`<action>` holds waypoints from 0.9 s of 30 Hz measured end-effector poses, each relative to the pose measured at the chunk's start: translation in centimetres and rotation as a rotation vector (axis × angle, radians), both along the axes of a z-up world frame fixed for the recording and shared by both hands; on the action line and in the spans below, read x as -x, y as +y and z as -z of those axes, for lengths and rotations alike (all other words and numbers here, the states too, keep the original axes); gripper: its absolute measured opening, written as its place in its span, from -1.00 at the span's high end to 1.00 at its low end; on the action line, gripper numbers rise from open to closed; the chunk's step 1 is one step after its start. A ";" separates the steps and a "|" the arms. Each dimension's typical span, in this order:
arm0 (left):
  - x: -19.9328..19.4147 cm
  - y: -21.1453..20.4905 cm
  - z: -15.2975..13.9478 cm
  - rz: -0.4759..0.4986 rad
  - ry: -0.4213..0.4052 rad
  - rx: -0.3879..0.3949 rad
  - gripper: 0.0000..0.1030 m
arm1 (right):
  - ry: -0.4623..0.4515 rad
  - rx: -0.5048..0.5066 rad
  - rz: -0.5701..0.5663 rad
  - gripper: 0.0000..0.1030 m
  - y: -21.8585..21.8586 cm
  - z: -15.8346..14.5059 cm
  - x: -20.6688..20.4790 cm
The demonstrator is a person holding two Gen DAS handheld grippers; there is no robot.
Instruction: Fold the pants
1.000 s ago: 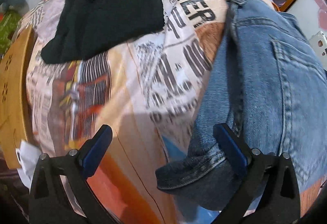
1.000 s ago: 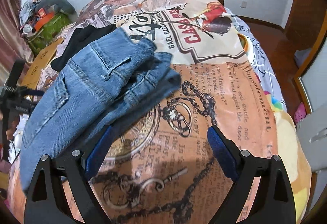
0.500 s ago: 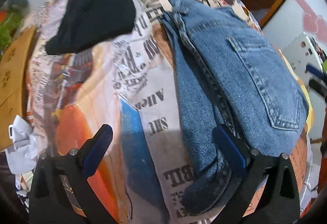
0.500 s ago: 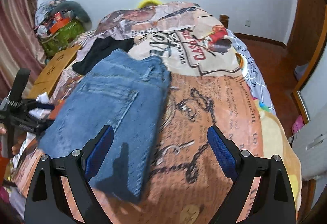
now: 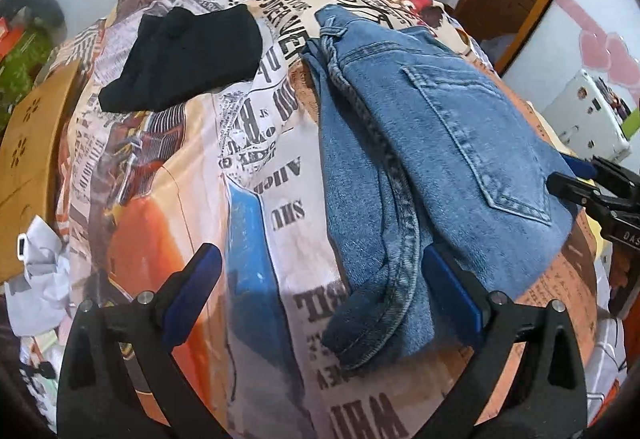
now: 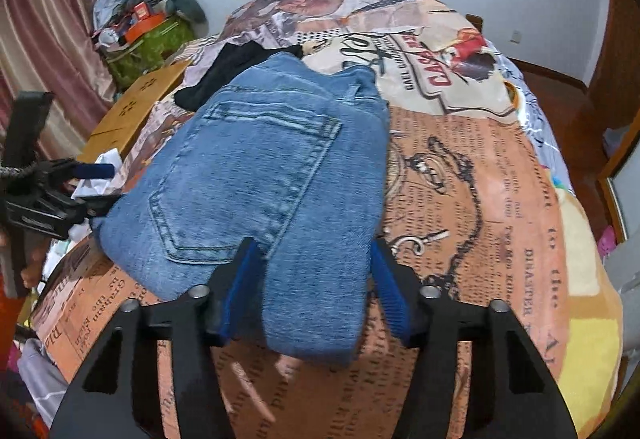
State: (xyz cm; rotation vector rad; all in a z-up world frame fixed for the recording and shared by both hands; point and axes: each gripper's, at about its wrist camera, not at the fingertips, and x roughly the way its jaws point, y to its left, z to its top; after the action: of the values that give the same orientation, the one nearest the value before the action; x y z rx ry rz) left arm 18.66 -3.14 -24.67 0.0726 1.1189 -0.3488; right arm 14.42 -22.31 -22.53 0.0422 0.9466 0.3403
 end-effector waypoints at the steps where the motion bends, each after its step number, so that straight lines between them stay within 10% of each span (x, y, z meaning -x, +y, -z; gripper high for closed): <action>1: 0.2 0.1 0.1 -0.007 -0.018 0.000 -0.99 | -0.008 0.011 0.007 0.15 0.1 0.1 0.1; 4: 0.9 0.1 0.2 -0.028 -0.070 -0.032 -0.99 | -0.015 0.056 0.013 0.54 0.1 0.7 0.2; 12: 1.3 0.6 0.3 -0.096 -0.091 -0.071 -0.99 | -0.002 0.079 -0.002 0.60 0.2 0.6 0.2; 27: -4.0 0.7 -6.2 -0.121 -0.232 -0.049 -0.97 | -0.049 -0.015 0.027 0.10 -2.6 -2.9 -3.6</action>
State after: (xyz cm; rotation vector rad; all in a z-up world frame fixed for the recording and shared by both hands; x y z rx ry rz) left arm 22.65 -2.47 -18.51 0.0858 0.8978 -0.1994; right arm 18.05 -24.95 -19.61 0.0605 0.8944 0.3222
